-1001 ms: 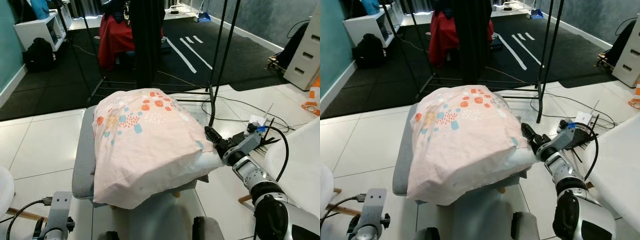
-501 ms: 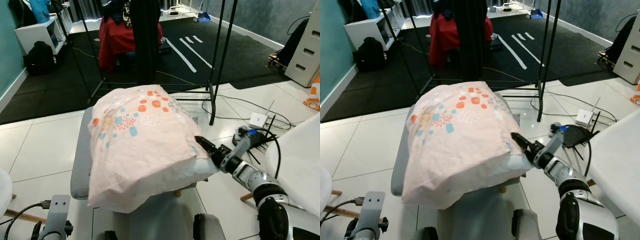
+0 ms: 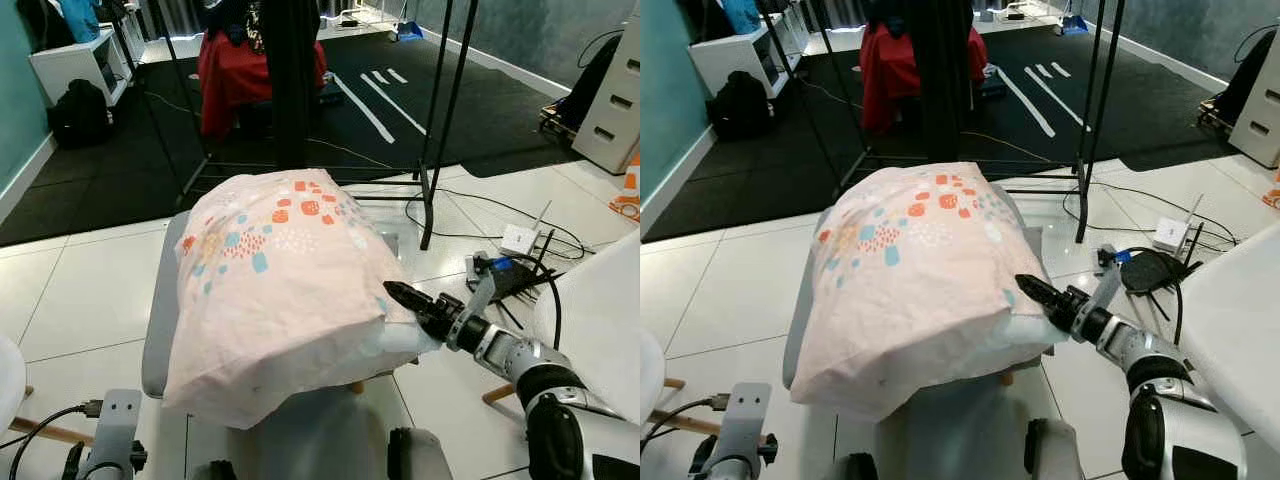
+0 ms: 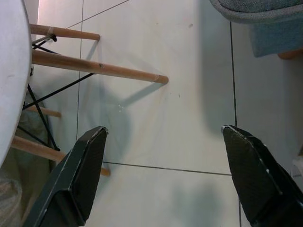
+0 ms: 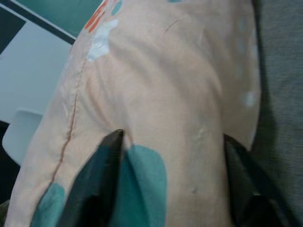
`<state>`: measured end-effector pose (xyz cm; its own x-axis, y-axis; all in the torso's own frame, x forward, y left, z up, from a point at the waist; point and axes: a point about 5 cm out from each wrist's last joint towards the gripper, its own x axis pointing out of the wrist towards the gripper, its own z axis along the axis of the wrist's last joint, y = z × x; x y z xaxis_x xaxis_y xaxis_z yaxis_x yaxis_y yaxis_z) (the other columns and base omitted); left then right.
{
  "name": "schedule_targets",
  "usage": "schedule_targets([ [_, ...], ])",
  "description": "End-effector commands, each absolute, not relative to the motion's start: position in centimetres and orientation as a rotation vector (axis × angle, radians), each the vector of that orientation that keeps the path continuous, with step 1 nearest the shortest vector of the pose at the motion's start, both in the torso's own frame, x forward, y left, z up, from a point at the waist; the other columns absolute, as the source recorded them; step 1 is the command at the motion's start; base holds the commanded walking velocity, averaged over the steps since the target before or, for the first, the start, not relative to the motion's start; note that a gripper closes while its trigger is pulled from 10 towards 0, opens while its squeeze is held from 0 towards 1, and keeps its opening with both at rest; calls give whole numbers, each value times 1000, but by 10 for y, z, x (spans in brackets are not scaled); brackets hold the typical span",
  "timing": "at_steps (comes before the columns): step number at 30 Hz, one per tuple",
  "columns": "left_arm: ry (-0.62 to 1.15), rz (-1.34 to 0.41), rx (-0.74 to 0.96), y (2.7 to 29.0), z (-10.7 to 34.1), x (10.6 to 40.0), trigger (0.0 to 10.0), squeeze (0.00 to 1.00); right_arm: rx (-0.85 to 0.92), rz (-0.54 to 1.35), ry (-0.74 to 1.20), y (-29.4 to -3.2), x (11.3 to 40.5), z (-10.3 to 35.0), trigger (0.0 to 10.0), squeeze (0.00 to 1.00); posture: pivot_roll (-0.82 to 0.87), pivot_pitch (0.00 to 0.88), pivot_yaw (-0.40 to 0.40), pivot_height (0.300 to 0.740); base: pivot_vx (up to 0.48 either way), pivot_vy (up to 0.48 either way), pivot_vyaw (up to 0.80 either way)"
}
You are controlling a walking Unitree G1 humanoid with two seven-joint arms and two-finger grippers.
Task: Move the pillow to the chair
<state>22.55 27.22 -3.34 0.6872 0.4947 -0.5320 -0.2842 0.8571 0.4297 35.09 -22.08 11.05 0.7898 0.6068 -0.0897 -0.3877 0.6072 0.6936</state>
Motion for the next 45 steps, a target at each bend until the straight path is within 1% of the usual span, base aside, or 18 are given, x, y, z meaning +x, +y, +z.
schedule_targets([
  [1,697,446,354,279,-34,220,10000,0,705,581,331,-221,352,112,0,0,-35,92,67,490,0,0,0],
  [9,691,447,346,276,-34,223,10000,0,721,590,301,-221,354,117,0,0,-44,87,57,490,0,0,0],
  [12,688,449,341,274,-34,224,10000,0,680,673,331,-212,353,117,0,0,-51,81,53,490,0,0,0],
  [17,688,447,341,273,-34,225,10000,0,628,725,371,-205,352,113,0,0,-58,82,51,490,0,0,0],
  [19,686,442,339,271,-33,226,10000,0,592,810,375,-195,352,116,0,0,-62,86,46,490,0,0,0],
  [20,686,442,339,271,-33,226,10000,0,592,810,375,-195,352,116,0,0,-62,86,46,490,0,0,0],
  [22,684,441,336,270,-33,227,10000,0,593,863,337,-190,355,125,0,0,-63,85,42,490,0,0,0],
  [26,682,441,334,269,-33,228,10000,0,599,870,306,-189,358,130,0,0,-65,85,39,490,0,0,0],
  [29,677,443,327,268,-32,229,10000,0,637,858,160,-188,370,158,0,0,-74,80,29,490,0,0,0],
  [35,672,448,319,267,-32,231,10000,0,653,875,62,-183,378,181,0,0,-75,75,24,490,0,0,0],
  [37,668,450,316,266,-31,232,10000,0,644,923,-15,-175,382,201,0,0,-79,71,22,490,0,0,0],
  [45,666,451,313,266,-31,233,10000,0,623,951,-81,-172,385,222,0,0,-84,64,17,490,0,0,0],
])
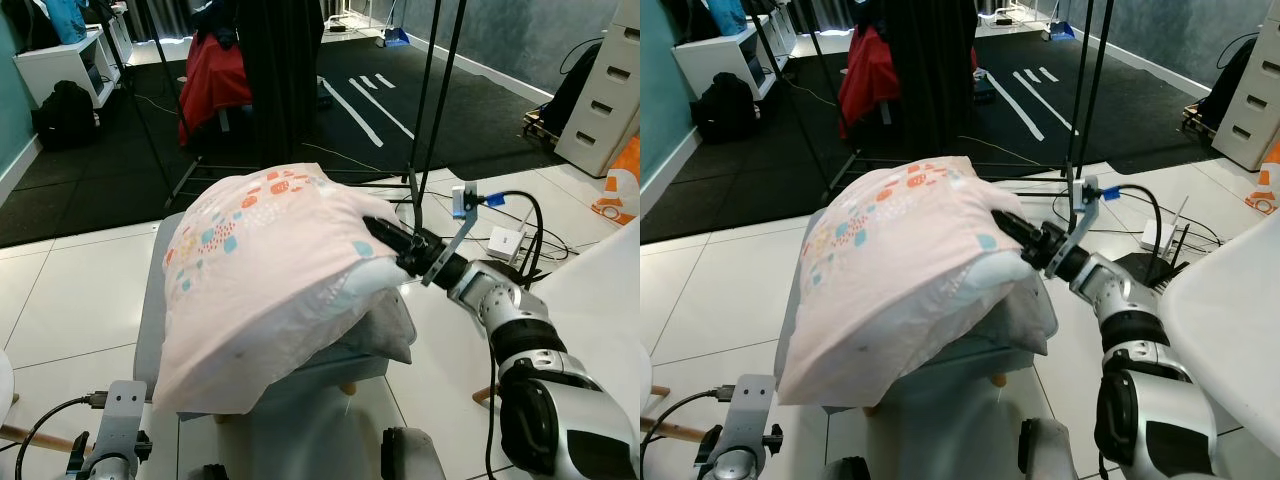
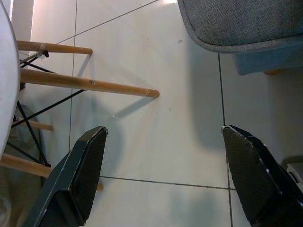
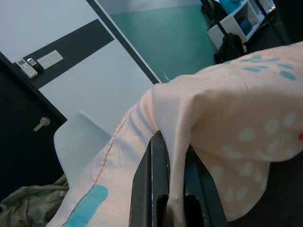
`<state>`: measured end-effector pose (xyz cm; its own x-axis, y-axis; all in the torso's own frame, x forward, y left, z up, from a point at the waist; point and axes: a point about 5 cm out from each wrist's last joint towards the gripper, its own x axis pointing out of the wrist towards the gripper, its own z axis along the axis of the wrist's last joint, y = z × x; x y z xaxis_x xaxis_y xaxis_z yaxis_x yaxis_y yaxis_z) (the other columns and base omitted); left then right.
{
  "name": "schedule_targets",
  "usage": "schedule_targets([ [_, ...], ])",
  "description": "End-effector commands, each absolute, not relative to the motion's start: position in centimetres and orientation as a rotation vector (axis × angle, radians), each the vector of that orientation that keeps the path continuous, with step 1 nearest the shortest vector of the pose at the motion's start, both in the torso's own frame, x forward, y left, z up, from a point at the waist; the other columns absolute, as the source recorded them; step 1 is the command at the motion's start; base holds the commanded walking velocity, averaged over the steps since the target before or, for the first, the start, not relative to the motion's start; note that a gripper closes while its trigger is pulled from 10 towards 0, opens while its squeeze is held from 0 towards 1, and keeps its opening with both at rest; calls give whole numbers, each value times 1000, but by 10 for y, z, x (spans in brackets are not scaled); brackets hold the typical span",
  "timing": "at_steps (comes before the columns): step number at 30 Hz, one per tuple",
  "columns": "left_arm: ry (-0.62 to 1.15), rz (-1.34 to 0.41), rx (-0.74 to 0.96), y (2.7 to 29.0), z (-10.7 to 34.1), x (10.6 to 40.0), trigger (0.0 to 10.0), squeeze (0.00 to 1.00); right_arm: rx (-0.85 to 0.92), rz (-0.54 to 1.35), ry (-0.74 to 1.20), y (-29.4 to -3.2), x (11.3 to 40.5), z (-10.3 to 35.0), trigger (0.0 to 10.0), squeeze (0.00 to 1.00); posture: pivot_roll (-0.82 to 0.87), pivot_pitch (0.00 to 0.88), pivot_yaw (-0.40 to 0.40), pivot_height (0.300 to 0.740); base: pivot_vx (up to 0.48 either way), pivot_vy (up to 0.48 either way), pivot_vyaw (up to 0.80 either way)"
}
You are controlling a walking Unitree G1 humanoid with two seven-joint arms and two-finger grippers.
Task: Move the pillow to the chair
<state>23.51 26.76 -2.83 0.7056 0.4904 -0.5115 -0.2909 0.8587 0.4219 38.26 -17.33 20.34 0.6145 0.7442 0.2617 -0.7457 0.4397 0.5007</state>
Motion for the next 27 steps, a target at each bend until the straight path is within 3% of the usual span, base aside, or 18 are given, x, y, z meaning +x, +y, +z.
schedule_targets([
  [1,666,451,313,266,-31,233,10000,0,623,951,-81,-172,385,222,0,0,-84,64,17,490,0,0,0],
  [6,661,453,309,265,-30,234,10000,0,588,947,-144,-170,388,237,0,0,-83,61,9,490,0,0,0],
  [27,657,495,273,268,-29,235,10000,0,643,867,-129,-167,388,223,0,0,-85,65,6,544,0,0,0],
])
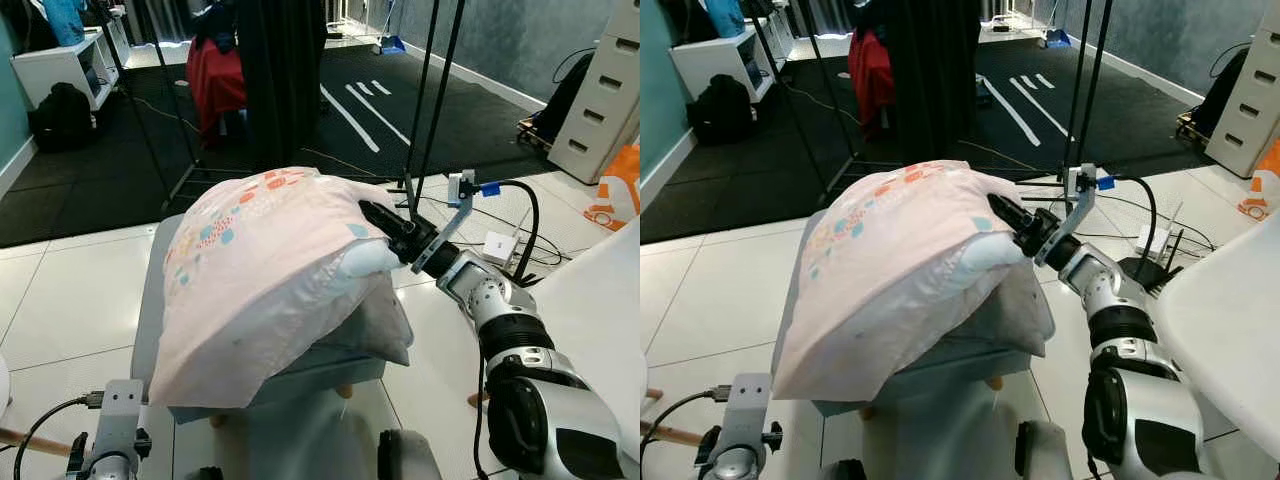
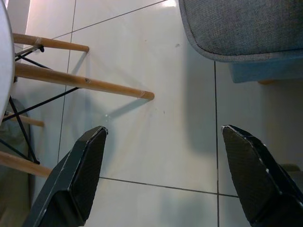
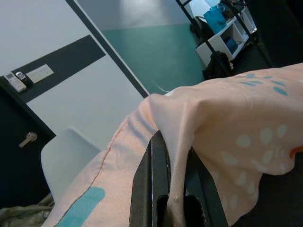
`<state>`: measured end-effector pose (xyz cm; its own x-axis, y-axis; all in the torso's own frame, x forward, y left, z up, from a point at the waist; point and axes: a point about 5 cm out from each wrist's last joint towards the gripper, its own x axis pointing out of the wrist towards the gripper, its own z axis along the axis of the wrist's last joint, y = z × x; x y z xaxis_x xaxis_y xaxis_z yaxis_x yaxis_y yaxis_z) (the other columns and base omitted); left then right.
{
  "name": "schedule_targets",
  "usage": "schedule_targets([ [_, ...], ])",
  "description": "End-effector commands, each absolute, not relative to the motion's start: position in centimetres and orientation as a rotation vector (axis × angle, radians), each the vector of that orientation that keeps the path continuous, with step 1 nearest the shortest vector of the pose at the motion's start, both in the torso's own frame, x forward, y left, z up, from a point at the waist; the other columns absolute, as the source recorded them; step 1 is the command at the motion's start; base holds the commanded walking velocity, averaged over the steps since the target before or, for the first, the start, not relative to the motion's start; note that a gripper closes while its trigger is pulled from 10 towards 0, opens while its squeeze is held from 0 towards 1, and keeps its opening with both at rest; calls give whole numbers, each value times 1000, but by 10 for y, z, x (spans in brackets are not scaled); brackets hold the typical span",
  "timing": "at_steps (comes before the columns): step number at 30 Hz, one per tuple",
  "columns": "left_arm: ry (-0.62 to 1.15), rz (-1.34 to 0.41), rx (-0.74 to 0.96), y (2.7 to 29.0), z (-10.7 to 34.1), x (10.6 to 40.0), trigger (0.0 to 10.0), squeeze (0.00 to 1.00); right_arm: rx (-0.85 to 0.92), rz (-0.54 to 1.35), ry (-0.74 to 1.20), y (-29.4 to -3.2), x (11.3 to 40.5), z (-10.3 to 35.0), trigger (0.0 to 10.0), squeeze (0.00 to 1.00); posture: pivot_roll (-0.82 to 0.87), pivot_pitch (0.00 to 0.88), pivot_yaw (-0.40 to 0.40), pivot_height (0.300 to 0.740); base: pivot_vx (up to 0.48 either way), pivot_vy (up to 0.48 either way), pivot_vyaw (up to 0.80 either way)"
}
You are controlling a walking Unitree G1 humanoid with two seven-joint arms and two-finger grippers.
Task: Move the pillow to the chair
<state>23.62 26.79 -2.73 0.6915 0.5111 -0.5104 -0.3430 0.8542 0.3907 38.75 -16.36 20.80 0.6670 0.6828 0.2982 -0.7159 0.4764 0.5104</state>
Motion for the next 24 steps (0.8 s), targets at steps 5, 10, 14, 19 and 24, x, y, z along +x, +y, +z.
schedule_targets([
  [5,658,502,277,269,-29,234,10000,0,648,845,-165,-171,390,232,0,0,-88,67,7,569,0,0,0],
  [10,662,506,275,269,-29,233,10000,0,648,842,-169,-172,390,233,0,0,-88,66,8,584,0,0,0],
  [14,665,513,267,269,-30,232,10000,0,653,831,-168,-172,390,231,0,0,-86,67,5,598,0,0,0],
  [19,671,523,258,269,-31,231,10000,0,650,830,-160,-170,390,229,0,0,-87,70,3,618,0,0,0],
  [24,676,531,249,269,-32,230,10000,0,643,828,-152,-170,390,229,0,0,-89,71,1,643,0,0,0],
])
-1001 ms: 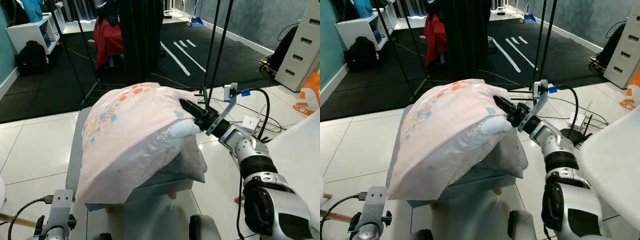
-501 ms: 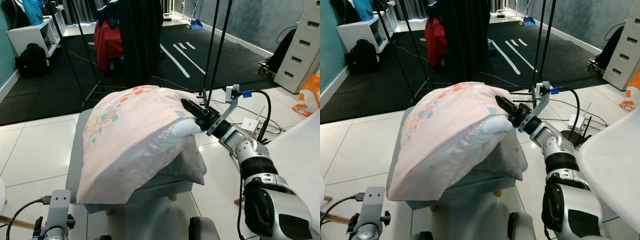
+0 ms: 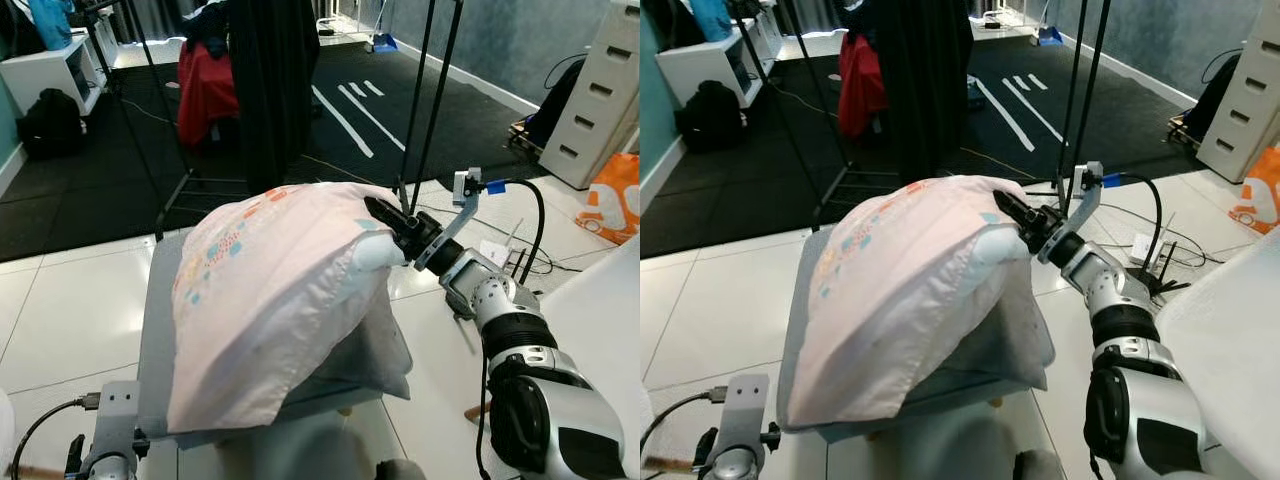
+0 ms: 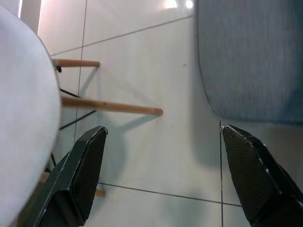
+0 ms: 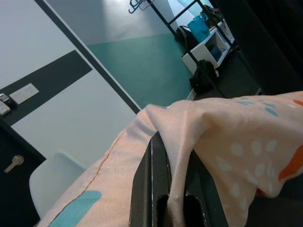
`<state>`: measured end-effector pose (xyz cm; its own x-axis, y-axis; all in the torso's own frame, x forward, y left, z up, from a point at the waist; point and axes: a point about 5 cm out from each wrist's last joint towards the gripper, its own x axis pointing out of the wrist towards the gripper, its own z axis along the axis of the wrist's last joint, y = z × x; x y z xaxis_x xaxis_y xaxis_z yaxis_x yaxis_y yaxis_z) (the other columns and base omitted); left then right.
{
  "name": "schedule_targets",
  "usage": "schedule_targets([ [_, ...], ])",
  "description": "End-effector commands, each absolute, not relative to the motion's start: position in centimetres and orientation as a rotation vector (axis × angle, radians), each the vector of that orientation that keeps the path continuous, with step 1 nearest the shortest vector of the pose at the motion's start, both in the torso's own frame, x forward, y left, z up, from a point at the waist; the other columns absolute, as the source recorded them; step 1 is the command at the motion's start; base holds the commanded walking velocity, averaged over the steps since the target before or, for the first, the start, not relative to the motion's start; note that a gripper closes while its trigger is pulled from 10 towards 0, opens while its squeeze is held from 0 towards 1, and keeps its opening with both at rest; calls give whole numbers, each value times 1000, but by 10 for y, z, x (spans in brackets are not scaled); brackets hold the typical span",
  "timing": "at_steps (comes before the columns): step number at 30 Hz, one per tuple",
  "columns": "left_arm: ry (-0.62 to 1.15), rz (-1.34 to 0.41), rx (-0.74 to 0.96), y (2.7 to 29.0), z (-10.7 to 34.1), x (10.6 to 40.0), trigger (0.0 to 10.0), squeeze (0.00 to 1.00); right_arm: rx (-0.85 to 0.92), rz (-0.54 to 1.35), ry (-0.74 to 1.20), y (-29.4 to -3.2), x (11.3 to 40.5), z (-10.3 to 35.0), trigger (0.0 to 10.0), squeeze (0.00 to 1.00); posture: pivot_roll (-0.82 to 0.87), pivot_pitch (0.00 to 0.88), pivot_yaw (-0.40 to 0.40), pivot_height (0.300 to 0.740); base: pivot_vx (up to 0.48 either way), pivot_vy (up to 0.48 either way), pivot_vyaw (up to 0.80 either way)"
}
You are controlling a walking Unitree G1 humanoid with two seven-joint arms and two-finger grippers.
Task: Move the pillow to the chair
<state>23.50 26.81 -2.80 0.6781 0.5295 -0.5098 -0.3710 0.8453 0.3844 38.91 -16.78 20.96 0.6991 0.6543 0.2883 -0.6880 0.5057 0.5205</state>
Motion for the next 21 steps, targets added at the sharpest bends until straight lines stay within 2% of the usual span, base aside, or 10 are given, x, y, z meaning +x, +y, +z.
schedule_targets([
  [1,676,531,249,269,-32,230,10000,0,643,828,-152,-170,390,229,0,0,-89,71,1,643,0,0,0],
  [11,686,541,217,268,-33,230,10000,0,629,827,-141,-168,391,228,0,0,-91,67,-6,682,0,0,0],
  [17,702,537,207,266,-34,230,10000,0,611,822,-140,-167,392,229,0,0,-92,63,-9,702,-480,0,0],
  [21,694,530,205,266,-33,231,10000,0,605,813,-140,-167,392,228,0,0,-94,59,-9,716,-222,0,0],
])
